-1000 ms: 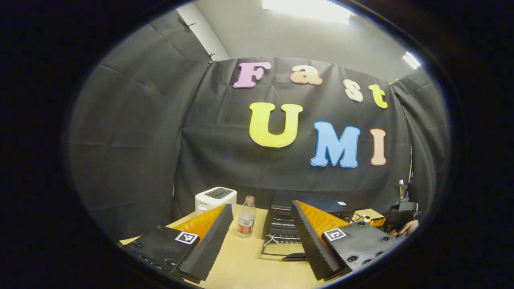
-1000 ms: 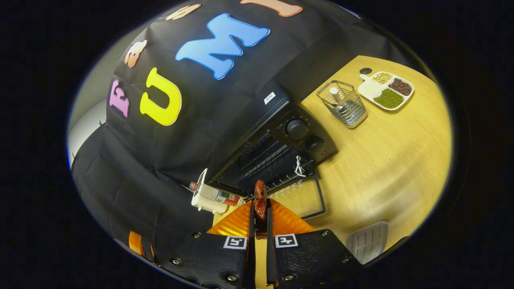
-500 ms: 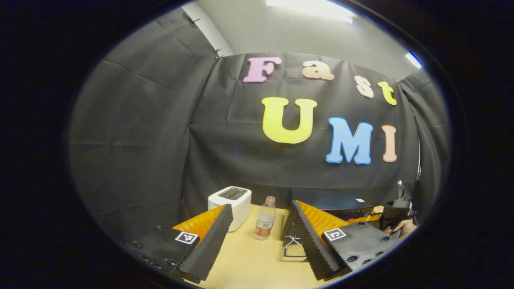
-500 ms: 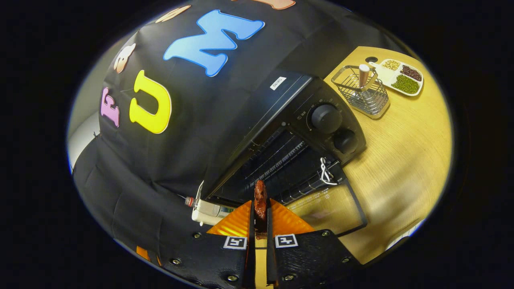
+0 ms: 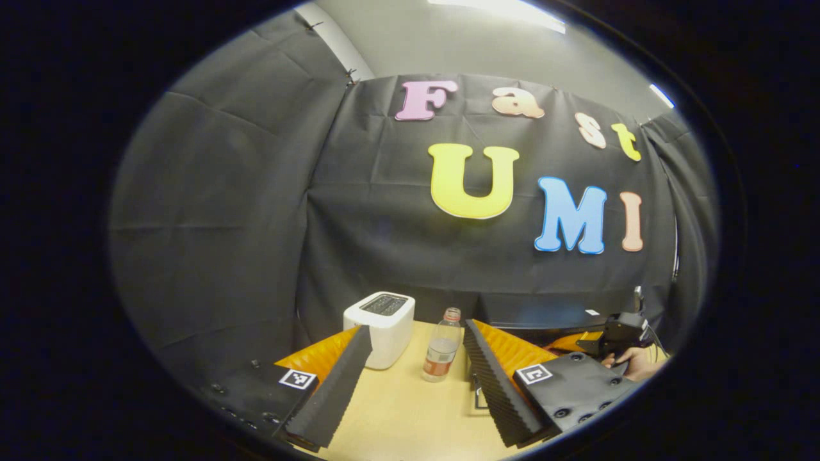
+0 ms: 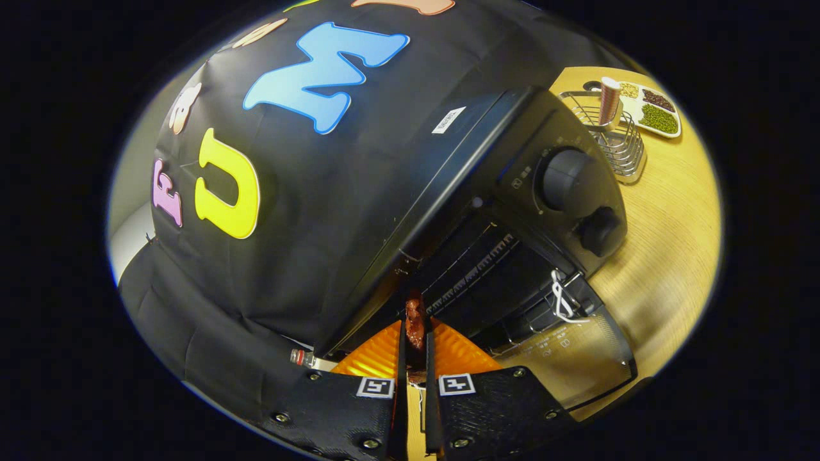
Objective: Open the electric oven with the left hand, put the food in, and close the electric oven.
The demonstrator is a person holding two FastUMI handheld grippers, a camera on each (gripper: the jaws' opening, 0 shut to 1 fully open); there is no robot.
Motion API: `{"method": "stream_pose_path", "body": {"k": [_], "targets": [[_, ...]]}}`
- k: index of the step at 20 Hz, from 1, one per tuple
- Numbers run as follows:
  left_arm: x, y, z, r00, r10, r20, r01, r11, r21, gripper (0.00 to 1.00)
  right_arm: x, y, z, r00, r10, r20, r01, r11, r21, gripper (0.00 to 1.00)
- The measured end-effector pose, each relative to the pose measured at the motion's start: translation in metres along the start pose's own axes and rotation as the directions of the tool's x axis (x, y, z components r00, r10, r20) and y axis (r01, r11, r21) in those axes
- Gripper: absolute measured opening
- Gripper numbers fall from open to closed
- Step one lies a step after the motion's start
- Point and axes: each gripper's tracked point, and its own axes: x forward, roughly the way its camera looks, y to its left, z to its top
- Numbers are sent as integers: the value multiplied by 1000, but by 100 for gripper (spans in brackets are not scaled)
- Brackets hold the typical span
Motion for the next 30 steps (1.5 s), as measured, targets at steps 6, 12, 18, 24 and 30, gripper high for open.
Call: {"method": "stream_pose_path", "body": {"k": [6,12,18,24,30], "targets": [[4,5,0,1000,3,-6,-2,1000,30,100,17,-15,9,997,-57,58,60,996,-69,11],[5,3,-2,1000,-1,-6,2,1000,28,100,18,-38,12,986,-141,94,154,975,-160,24],[2,-7,-6,1000,-11,-14,11,1000,6,98,-4,-40,24,979,-161,123,189,947,-259,78],[-4,-45,-20,997,-67,-34,66,998,-10,98,-52,-31,32,979,-144,141,190,892,-411,98],[-10,-94,-52,988,-125,-90,127,992,20,100,-117,-14,34,983,-68,171,156,799,-580,98]]}}
